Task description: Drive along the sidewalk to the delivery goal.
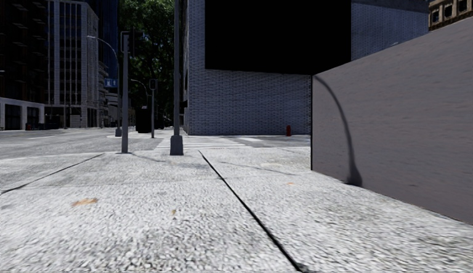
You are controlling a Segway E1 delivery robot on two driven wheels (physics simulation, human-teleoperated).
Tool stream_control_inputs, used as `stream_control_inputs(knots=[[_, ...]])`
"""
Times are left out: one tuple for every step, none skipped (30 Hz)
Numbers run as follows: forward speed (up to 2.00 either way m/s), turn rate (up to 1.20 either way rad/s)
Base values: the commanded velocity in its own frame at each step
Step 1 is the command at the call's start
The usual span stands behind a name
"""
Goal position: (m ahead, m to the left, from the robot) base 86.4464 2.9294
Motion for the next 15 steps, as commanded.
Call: stream_control_inputs(knots=[[1.91, 0.0], [1.91, 0.0], [1.91, 0.0], [1.91, 0.0], [1.91, 0.0], [1.91, 0.0], [1.91, 0.0], [1.91, 0.0], [1.91, 0.0], [1.91, 0.0], [1.91, 0.0], [1.91, 0.0], [1.91, 0.0], [1.91, 0.0], [1.91, 0.0]])
